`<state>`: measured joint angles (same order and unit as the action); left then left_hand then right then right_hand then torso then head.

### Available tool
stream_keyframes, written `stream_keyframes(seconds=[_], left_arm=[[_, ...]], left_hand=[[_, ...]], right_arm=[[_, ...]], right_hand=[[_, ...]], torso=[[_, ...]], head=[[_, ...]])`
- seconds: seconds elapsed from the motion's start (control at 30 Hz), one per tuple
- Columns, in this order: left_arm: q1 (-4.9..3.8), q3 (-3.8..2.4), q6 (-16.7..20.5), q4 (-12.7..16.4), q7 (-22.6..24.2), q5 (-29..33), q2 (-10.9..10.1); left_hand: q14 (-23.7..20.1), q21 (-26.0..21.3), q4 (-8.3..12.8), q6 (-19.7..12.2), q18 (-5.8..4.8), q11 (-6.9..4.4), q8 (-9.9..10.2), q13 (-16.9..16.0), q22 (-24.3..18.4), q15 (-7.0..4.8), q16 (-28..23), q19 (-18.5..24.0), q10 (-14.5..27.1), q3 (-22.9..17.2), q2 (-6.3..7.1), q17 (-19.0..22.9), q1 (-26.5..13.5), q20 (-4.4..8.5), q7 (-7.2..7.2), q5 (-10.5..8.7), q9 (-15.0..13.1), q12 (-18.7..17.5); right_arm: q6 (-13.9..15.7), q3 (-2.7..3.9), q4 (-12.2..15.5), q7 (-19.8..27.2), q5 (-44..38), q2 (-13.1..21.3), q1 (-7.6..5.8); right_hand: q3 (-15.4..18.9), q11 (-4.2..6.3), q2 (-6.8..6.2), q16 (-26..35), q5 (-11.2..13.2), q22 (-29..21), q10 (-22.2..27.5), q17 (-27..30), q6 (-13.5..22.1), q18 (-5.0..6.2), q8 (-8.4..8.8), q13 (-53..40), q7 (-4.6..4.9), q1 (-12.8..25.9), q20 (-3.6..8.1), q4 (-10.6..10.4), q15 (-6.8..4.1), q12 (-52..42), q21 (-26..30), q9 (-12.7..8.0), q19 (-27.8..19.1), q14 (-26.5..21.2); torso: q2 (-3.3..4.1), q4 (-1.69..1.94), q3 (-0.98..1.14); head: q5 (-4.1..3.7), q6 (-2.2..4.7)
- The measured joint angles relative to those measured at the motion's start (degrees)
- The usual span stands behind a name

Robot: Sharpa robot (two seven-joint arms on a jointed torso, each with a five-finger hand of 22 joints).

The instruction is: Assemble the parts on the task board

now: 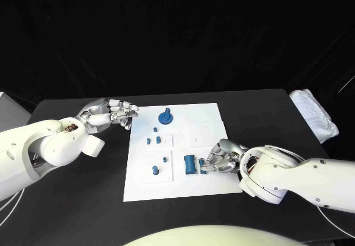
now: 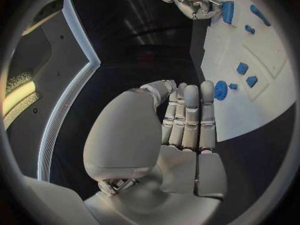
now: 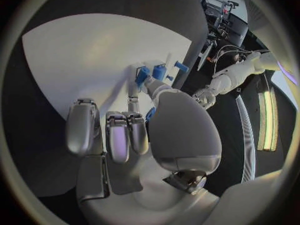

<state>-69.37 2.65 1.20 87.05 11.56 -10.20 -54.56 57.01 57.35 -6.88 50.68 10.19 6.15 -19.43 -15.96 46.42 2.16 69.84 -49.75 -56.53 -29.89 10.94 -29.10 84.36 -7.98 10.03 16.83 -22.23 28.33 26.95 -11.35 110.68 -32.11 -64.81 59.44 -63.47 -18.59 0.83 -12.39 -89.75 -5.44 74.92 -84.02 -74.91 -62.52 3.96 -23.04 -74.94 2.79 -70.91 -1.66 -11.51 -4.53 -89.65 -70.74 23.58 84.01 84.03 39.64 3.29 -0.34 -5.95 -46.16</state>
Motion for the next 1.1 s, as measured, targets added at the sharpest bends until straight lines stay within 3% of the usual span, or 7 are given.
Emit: stream_keyframes(seconds=[0.4, 1.1], left_arm=[[0.00, 0.01, -0.03, -0.01, -0.25, -0.03, -0.04], [0.00, 0.01, -0.14, -0.01, -0.47, -0.07, -0.04]], left_hand=[[0.00, 0.00, 0.41, 0.00, 0.00, 0.00, 0.00, 0.00, 0.06, 0.00, 0.00, 0.00, 0.00, -0.41, -0.24, -0.05, 0.24, 0.00, 0.00, 0.00, -0.08, 0.25], [0.00, 0.19, 0.57, 0.00, 0.00, 0.00, 0.00, 0.00, 0.11, 0.00, 0.00, 0.00, 0.00, -0.57, -0.47, -0.03, 0.47, 0.00, 0.00, 0.00, -0.14, 0.25]], right_arm=[[-1.65, 0.05, -0.60, -0.02, -1.29, -0.28, -0.06], [-1.19, 0.10, -3.87, 0.96, -2.04, -2.47, -0.10]], right_hand=[[0.88, 0.00, -0.37, 0.00, 0.00, -0.01, 0.00, 0.00, 0.00, 0.00, 0.00, 0.01, 0.00, 0.25, 0.00, -0.41, 0.00, 0.00, 0.00, -0.15, 0.00, 0.00], [1.43, 0.00, -0.05, 0.00, 0.28, 0.01, 0.00, 0.00, -0.01, 0.00, -0.02, 0.02, 0.01, 0.87, 0.00, -1.31, 0.01, 0.00, -0.28, -0.33, 0.00, 0.00]], torso=[[0.01, -0.01, 0.01], [0.03, 0.02, 0.00]], head=[[0.01, -0.02], [-0.01, -0.05]])
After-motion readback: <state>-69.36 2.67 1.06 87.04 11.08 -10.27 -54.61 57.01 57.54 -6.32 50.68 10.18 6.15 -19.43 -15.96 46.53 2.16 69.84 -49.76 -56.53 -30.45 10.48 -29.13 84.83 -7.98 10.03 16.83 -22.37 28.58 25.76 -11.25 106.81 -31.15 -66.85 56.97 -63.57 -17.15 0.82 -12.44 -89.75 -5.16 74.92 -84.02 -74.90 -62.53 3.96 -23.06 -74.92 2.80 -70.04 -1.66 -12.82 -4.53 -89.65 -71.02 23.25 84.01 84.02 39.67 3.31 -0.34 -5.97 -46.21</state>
